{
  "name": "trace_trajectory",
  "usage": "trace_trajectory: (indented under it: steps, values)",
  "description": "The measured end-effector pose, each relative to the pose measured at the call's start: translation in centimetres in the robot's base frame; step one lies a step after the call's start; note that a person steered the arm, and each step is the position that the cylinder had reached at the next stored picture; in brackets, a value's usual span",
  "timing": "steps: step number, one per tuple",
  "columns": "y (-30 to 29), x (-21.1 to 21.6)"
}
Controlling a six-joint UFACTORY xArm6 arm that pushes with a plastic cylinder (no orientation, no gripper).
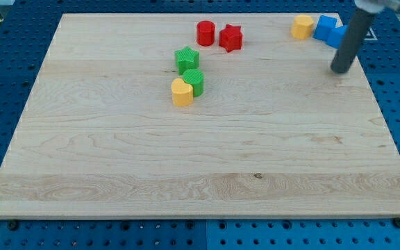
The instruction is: Move your arm to the parallel left of the yellow heart
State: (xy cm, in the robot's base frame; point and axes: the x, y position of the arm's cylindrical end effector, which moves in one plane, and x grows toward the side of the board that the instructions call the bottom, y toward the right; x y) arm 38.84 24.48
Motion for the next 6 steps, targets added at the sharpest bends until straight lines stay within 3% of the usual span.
trace_trajectory:
  steps: [1,3,5,6]
  values:
    - [-5.2,5.8]
    - [-22.1,13.9]
    - [-38.2,10.1]
    - [-41.3,6.6]
